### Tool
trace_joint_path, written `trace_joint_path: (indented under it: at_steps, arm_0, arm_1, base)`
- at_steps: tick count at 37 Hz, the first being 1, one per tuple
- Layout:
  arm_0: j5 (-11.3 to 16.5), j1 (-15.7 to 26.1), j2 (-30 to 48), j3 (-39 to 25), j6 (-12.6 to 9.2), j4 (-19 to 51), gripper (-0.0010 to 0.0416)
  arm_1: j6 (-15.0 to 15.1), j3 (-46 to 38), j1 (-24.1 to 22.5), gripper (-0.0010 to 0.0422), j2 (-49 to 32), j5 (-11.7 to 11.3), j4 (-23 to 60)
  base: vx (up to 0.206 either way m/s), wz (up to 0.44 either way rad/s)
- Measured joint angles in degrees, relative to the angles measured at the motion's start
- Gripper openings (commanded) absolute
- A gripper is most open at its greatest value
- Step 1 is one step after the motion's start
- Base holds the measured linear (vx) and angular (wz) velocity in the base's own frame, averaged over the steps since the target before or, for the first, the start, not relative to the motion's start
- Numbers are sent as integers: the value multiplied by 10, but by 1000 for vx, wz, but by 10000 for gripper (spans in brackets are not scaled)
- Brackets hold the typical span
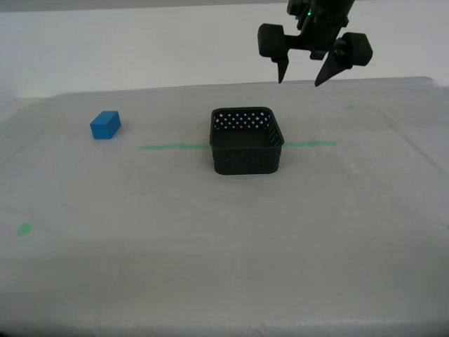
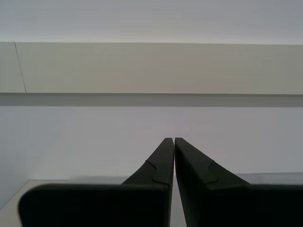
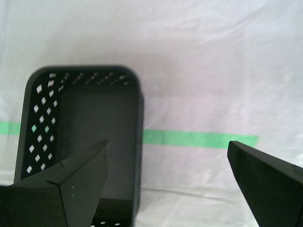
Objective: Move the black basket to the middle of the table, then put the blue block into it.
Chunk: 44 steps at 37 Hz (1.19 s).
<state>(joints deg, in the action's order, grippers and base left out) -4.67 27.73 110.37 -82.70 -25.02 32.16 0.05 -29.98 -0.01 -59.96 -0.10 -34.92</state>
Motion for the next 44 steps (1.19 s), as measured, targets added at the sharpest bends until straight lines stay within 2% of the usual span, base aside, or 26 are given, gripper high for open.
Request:
trace_joint_path:
  at_steps: [7,13,20,27,35,44]
  arm_0:
    - [-4,-36,-34,0,15,9,321]
    - [-6,-72,-67,0,39,14,329]
    - [-7,-123,-102,0,77,35,349]
    - [-7,-180,-122,0,126,59,343]
    - [-7,-235,-133,0,172,61,340]
    - [3,-281,-134,0,201,61,350]
  arm_1:
    - [0,0,0,0,0,0,0]
    - [0,0,0,0,0,0,0]
    - [0,0,0,0,0,0,0]
    - [0,0,0,0,0,0,0]
    - [0,0,0,0,0,0,0]
    - [0,0,0,0,0,0,0]
  base:
    - [0,0]
    - [0,0]
    - [0,0]
    - [0,0]
    - [0,0]
    - [0,0]
